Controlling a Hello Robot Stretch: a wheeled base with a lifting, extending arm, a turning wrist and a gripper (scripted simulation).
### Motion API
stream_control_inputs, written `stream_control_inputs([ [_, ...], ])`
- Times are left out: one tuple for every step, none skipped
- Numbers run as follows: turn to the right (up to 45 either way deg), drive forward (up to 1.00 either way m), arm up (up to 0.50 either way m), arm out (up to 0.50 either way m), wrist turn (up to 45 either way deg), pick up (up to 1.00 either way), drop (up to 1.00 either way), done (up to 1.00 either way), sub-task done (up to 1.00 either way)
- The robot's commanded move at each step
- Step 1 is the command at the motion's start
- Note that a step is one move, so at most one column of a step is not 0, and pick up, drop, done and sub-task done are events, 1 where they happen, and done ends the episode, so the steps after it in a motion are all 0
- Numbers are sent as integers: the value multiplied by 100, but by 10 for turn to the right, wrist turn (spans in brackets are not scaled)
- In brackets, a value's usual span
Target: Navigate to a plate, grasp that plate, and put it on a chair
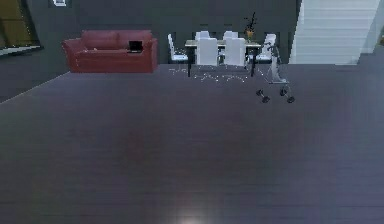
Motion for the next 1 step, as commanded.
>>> stream_control_inputs([
  [60,0,0,0,0,0,0,0,0],
])
